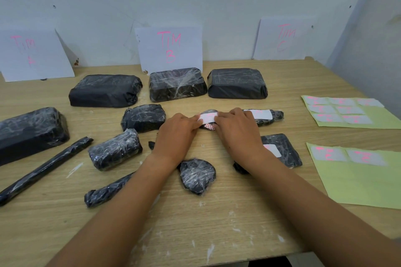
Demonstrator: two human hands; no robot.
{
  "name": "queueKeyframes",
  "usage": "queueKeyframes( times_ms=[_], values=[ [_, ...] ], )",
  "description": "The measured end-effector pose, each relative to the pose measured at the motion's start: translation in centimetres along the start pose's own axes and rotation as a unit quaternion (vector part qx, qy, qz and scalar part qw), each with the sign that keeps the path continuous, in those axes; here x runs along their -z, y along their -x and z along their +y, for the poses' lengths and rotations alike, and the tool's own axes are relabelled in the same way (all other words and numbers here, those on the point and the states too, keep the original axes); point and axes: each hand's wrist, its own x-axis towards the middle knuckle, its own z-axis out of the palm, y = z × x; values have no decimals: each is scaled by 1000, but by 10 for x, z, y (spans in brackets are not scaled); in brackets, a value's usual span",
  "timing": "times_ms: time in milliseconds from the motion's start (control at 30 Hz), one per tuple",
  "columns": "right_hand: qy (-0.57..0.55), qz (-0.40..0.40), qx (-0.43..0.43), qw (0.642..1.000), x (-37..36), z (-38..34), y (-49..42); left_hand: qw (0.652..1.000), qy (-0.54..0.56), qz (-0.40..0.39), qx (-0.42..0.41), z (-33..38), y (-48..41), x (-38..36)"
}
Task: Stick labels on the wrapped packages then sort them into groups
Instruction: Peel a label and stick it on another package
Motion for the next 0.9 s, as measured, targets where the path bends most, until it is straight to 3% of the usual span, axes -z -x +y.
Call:
queueKeyframes(
  times_ms=[367, 600, 900],
  values=[
    [-18, 3, -38, 999, 7, -4, 5, 996, 78, 28, 40, 6, 5, 6],
    [-49, 10, -40, 998, 15, 1, 18, 1000, -3, 13, 17, 12, 2, 20],
    [-90, 38, -69, 993, 36, 41, 53, 995, 87, -4, -53, 77, 5, 22]
  ],
)
